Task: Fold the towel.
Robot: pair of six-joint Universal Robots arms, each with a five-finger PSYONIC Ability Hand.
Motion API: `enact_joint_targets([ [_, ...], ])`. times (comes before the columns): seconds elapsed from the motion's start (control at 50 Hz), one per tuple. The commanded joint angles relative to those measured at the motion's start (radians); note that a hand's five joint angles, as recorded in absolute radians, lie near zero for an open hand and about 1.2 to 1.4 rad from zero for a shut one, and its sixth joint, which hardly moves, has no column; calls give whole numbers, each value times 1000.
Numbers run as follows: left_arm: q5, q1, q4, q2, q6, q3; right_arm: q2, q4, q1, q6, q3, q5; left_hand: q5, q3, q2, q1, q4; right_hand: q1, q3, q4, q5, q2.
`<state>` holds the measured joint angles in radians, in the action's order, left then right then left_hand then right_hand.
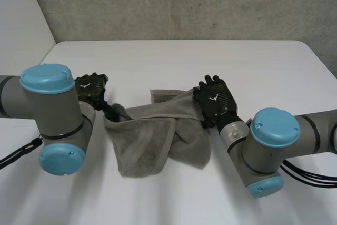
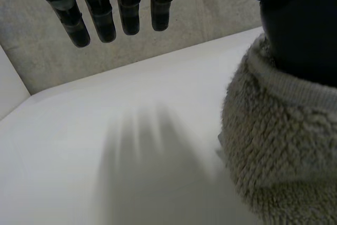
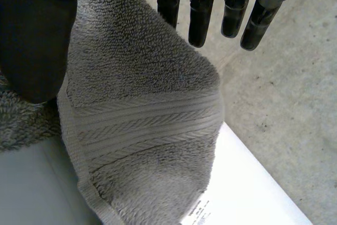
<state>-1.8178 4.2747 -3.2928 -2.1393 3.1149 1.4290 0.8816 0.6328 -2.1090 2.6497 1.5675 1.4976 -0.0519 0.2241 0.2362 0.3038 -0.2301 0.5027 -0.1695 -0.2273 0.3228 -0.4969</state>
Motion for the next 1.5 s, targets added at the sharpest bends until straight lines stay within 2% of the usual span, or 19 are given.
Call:
enact_joint_targets([
  [0.02, 0, 17, 9, -1, -4, 14, -35, -10, 3, 56, -30, 1, -153, -50, 144, 76, 56, 288, -5, 53, 294, -294],
  [0.08, 8, 17, 15, 2, -6, 15, -24, -10, 6, 79, -32, 0, -350, -50, 340, 273, 56, 463, -5, 53, 468, -469],
  [0.12, 15, 17, 22, 6, -7, 15, 26, -13, 10, 122, -46, -8, -491, -50, 481, 413, 56, 891, -5, 53, 897, -897],
  [0.2, 57, 19, 48, 18, -10, 11, 115, -35, 40, 170, -49, -36, -1057, -50, 1047, 979, 56, 894, -5, 53, 899, -899],
  [0.24, 92, 27, 59, 41, -15, 11, 192, -109, 98, 206, -52, -101, -1169, -50, 1159, 1091, 56, 894, -5, 53, 899, -899],
  [0.42, 363, 59, 102, 273, -91, -5, 375, -346, 162, 230, -96, -261, -1170, -50, 1160, 1092, 56, 894, -5, 53, 899, -899],
  [0.56, 458, 60, 204, 432, -110, -54, 565, -574, 231, 260, -182, -362, -1170, -50, 1160, 1092, 56, 894, -5, 53, 899, -899],
  [0.7, 609, 94, 352, 526, -104, -105, 622, -811, 270, 242, -285, -517, -1170, -50, 1160, 1092, 56, 894, -5, 53, 899, -899],
  [0.78, 666, 190, 368, 509, -75, -101, 593, -907, 308, 182, -339, -595, -1170, -50, 1160, 1092, 56, 894, -5, 53, 899, -899],
  [0.92, 666, 224, 286, 268, 45, -170, 356, -909, 247, -88, -457, -566, -1170, -50, 1160, 1092, 56, 894, -5, 53, 899, -899],
  [0.98, 657, 199, 193, 102, 120, -304, 252, -852, 204, -191, -557, -488, -1170, -50, 1160, 1092, 56, 894, -5, 53, 899, -899],
  [1.02, 647, 175, 156, 68, 142, -349, 192, -712, 167, -214, -665, -333, -1170, -50, 1160, 1092, 56, 894, -5, 53, 899, -899],
  [1.04, 631, 151, 90, 58, 163, -390, 192, -711, 167, -214, -666, -332, -1170, -50, 1160, 1092, 56, 894, -5, 53, 899, -899],
  [1.08, 615, 137, 9, 73, 165, -410, 241, -502, 147, -195, -672, -206, -1170, -50, 1160, 1092, 56, 894, -5, 53, 899, -899],
  [1.12, 615, 110, -184, 164, 166, -401, 317, -398, 149, -168, -641, -192, -1170, -50, 1160, 1092, 56, 894, -5, 53, 899, -899],
  [1.2, 620, 88, -327, 316, 139, -368, 493, -239, 159, -67, -540, -218, -1170, -50, 1160, 1092, 56, 894, -5, 53, 899, -899],
  [1.28, 656, 108, -370, 453, 50, -286, 589, -251, 199, 45, -427, -353, -1170, -50, 1160, 1092, 56, 894, -5, 53, 899, -899],
  [1.42, 784, 122, -335, 447, 4, -93, 657, -426, 276, 58, -242, -510, -1170, -50, 1160, 1092, 56, 894, -5, 53, 899, -899],
  [1.5, 805, 132, -312, 388, 28, 63, 628, -472, 293, -57, -74, -566, -1170, -50, 1160, 1092, 56, 894, -5, 53, 899, -899],
])
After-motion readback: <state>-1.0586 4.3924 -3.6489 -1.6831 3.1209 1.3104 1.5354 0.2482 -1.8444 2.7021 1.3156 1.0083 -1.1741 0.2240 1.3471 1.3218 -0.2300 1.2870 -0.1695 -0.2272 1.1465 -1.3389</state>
